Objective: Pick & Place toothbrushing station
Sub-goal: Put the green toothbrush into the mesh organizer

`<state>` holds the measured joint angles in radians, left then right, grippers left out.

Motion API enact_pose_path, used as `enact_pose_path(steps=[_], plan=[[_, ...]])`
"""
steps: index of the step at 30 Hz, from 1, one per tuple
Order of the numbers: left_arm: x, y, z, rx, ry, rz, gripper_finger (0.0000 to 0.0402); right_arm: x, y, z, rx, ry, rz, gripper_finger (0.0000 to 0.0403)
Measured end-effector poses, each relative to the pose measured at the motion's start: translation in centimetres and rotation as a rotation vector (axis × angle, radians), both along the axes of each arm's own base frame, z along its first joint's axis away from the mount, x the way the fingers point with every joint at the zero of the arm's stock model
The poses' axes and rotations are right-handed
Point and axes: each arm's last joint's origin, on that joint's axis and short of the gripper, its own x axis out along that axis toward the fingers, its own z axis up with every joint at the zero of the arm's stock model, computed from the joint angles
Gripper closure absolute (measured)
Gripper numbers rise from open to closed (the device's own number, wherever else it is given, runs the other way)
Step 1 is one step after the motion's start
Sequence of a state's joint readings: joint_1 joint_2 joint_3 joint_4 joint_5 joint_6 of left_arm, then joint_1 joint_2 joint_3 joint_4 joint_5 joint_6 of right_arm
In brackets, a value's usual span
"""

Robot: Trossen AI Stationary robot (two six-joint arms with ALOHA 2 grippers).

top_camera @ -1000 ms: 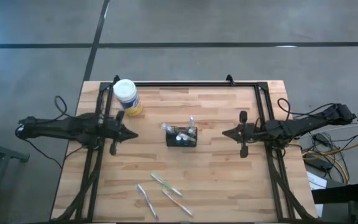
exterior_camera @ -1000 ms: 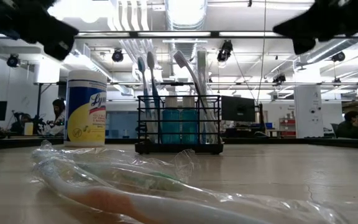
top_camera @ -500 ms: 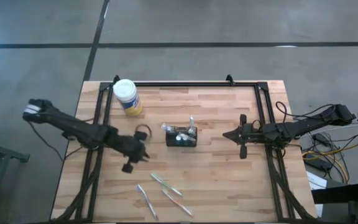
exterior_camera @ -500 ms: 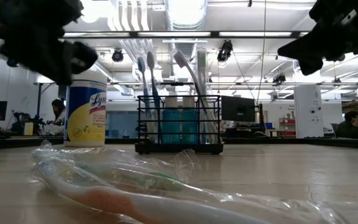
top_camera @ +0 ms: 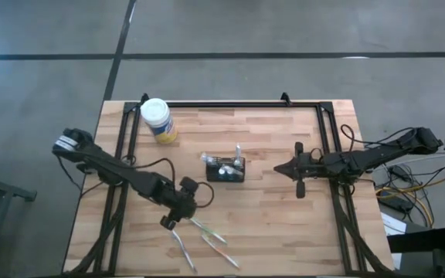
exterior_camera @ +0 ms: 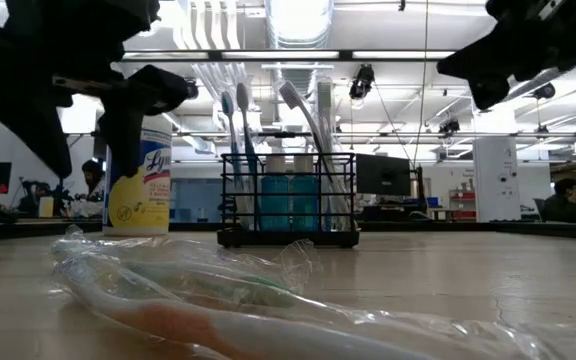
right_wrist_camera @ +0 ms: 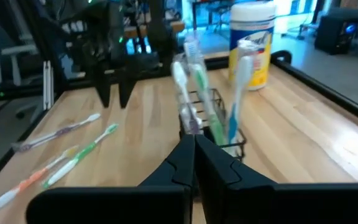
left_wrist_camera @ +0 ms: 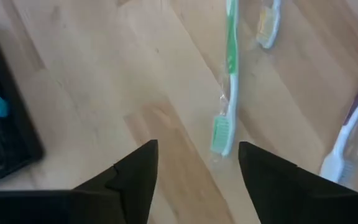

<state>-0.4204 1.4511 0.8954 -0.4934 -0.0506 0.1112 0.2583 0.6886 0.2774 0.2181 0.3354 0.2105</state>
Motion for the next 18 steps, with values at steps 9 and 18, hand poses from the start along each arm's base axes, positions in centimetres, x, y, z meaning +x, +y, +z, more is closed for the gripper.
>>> enact_pose_path(steps=[9,18], plan=[[-5.2,2.9,3.9,-0.067,-0.248,0.113,0.0244,5.4,3.2,2.4,-0.056,0.102,0.091,0.0394],[-10.6,5.3,4.5,-0.25,-0.484,0.208,0.0391,13.0,7.9,5.4,-0.044,0.172,0.211,0.0394]])
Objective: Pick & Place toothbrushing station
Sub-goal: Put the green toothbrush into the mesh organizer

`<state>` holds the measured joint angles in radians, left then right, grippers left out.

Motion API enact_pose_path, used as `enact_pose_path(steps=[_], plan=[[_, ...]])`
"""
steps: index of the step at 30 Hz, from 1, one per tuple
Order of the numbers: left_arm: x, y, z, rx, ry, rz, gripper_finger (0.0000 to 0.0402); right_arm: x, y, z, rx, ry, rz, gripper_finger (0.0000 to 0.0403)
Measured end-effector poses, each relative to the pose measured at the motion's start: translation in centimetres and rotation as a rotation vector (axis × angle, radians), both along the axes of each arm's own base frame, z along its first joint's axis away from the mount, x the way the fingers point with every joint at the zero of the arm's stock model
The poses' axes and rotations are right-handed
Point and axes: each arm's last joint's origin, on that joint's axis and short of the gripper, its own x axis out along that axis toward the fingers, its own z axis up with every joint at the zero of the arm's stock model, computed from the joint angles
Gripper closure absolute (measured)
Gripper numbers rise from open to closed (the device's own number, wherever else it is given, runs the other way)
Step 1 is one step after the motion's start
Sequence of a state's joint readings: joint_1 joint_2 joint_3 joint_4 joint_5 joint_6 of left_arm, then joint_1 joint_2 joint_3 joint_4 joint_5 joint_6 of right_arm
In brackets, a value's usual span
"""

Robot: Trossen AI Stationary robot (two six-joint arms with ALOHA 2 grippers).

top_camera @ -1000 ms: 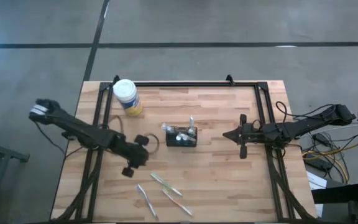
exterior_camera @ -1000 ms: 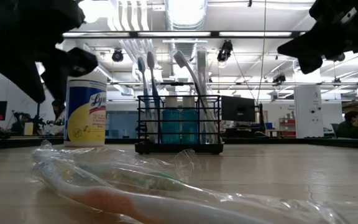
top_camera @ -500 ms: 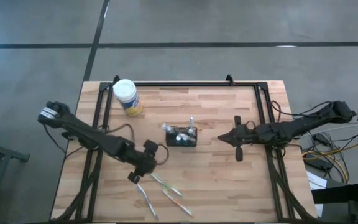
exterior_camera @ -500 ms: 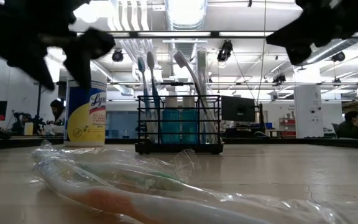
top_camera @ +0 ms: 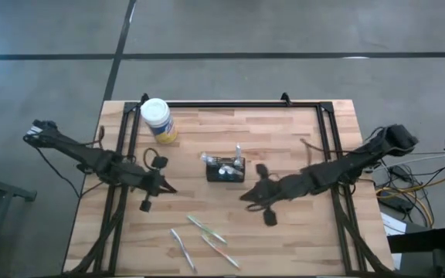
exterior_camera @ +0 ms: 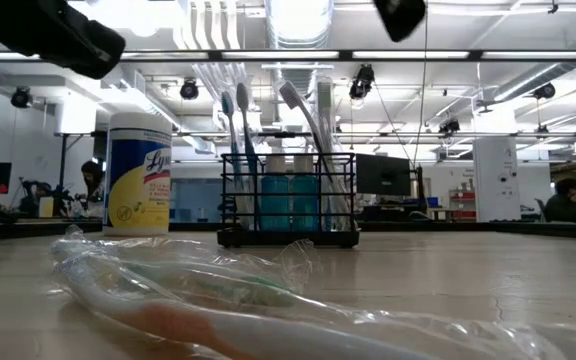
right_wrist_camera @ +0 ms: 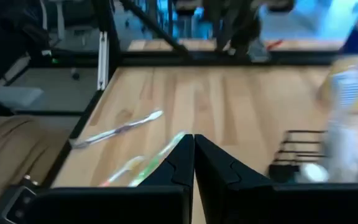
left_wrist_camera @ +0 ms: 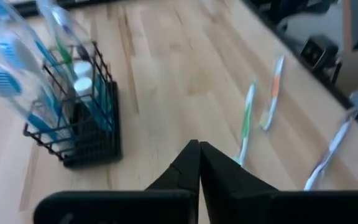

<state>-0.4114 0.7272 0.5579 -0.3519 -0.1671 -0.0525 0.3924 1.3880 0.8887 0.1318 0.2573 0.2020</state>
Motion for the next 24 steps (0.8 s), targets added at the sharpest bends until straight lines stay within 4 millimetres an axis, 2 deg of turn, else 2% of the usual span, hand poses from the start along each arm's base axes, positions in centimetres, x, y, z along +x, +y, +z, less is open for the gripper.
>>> enact_pose_path(steps=[6,13,18,24], plan=[[-2.7,1.2,-0.4,-0.088,-0.173,0.005,0.039,5.8,3.3,-0.1,-0.012,0.207,-0.006,0.0384],[-5.0,2.2,-0.9,-0.144,-0.283,0.007,0.0394,13.0,6.2,-0.6,0.098,0.358,-0.051,0.0307],[-6.2,2.7,-0.5,-0.186,-0.345,0.011,0.0389,16.9,7.1,-2.0,0.164,0.544,-0.159,0.0249],[-7.0,3.1,-0.3,-0.194,-0.388,0.007,0.0392,20.6,7.2,-4.1,0.187,0.685,-0.245,0.0222]])
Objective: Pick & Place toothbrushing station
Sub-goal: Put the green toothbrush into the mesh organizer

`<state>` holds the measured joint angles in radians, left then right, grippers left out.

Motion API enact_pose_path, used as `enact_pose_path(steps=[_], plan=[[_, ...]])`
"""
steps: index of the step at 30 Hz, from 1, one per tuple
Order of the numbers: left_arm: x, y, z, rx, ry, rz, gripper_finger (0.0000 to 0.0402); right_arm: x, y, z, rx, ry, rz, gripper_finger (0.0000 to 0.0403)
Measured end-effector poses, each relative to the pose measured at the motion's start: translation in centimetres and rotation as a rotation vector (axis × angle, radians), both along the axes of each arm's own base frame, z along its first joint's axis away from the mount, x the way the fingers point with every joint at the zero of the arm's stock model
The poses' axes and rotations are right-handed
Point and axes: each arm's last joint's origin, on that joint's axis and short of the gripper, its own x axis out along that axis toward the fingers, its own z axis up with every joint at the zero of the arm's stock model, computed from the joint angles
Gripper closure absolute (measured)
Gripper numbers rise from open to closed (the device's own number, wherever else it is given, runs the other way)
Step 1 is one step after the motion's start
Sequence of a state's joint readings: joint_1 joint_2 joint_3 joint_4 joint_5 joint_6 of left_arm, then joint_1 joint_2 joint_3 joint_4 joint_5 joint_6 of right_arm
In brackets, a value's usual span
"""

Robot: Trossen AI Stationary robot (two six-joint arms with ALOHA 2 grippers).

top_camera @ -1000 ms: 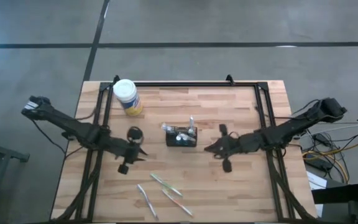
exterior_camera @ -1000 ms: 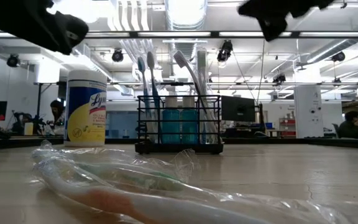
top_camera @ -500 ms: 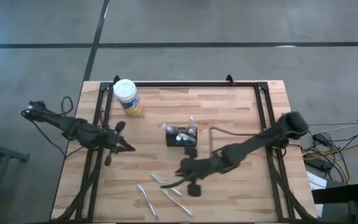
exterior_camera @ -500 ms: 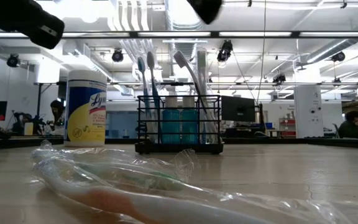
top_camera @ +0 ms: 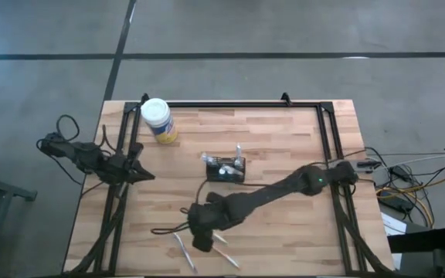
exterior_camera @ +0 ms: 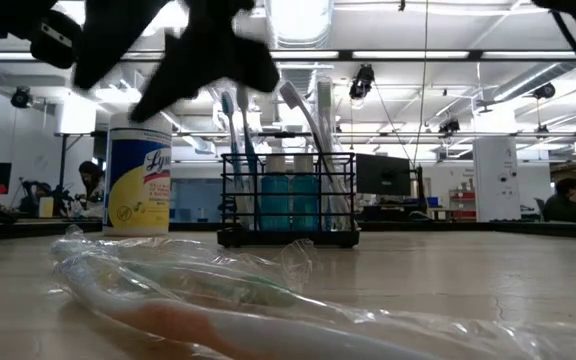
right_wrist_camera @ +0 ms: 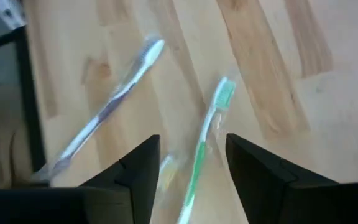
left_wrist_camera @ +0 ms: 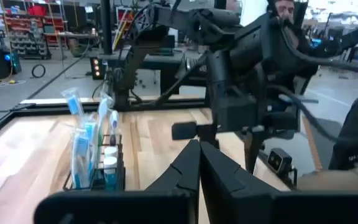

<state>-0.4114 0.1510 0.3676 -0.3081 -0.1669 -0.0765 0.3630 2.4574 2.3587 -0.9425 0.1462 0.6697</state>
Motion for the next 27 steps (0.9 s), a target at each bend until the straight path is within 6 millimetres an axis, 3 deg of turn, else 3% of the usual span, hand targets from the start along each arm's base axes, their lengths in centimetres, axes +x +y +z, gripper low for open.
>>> enact_pose_path(steps=[4,10,18,27], plan=[[-0.2,0.1,0.0,0.002,-0.001,0.007,0.039,0.8,-1.5,-2.9,0.126,0.039,-0.029,0.0214],[-0.3,0.2,0.2,-0.014,-0.014,0.021,0.039,0.7,-3.3,-4.8,0.154,0.137,-0.073,0.0203],[-0.3,0.2,0.2,-0.036,-0.01,0.024,0.039,1.2,-1.9,-4.5,0.161,0.035,-0.044,0.0202],[-0.3,0.2,0.2,-0.05,-0.006,0.03,0.039,1.2,-0.8,-5.6,0.095,-0.032,-0.077,0.0202]])
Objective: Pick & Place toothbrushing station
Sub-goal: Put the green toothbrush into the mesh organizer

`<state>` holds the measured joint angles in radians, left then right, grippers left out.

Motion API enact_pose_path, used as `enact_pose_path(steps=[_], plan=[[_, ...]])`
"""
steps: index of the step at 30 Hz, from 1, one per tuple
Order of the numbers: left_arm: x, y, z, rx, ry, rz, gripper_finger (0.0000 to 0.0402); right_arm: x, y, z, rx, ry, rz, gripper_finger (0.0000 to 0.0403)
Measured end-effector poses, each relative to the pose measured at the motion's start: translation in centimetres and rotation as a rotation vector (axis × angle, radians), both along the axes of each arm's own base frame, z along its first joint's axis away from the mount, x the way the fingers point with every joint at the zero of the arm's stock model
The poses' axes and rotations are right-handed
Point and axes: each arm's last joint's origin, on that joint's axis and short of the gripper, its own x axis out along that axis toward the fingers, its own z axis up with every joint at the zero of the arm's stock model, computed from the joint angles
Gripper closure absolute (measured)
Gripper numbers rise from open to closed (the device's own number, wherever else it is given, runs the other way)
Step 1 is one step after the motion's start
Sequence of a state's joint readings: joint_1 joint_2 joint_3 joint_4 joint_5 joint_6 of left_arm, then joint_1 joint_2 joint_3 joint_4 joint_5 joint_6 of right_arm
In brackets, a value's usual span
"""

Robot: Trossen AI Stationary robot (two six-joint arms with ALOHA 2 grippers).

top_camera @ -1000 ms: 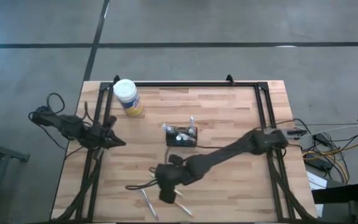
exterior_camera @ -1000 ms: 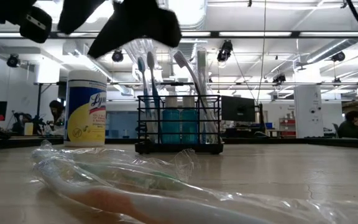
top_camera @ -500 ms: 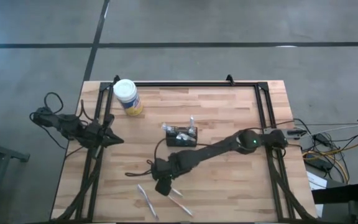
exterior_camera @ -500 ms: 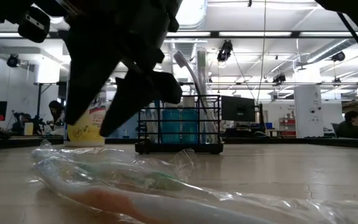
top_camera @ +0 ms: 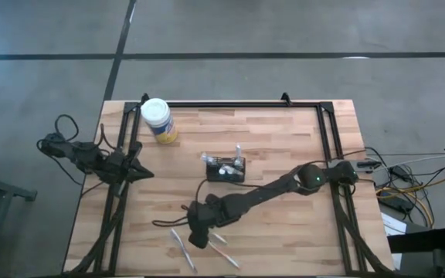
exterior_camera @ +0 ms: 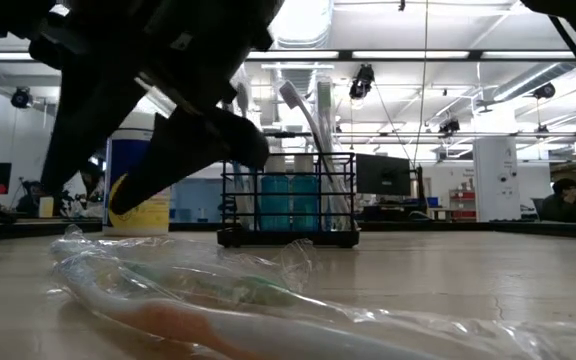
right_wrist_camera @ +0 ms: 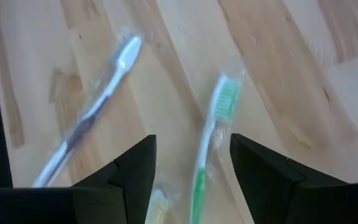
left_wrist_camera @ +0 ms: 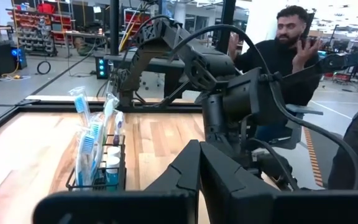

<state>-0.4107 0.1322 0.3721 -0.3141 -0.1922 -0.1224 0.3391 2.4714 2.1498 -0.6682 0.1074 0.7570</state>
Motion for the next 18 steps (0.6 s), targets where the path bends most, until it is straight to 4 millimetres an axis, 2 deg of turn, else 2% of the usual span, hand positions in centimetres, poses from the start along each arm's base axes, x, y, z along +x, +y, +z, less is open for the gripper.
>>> enact_pose_path(steps=[5,11,18], plan=[[0.0,0.0,0.0,-0.002,0.001,0.0,0.039,-0.2,0.7,-1.4,0.025,-0.021,-0.01,0.0202],[0.0,0.0,0.0,-0.001,0.001,0.0,0.039,-0.8,0.5,-3.2,0.017,0.029,-0.035,0.0202],[0.0,0.0,0.0,0.005,0.0,0.0,0.039,-1.3,0.3,-3.9,-0.014,0.047,-0.047,0.0202]])
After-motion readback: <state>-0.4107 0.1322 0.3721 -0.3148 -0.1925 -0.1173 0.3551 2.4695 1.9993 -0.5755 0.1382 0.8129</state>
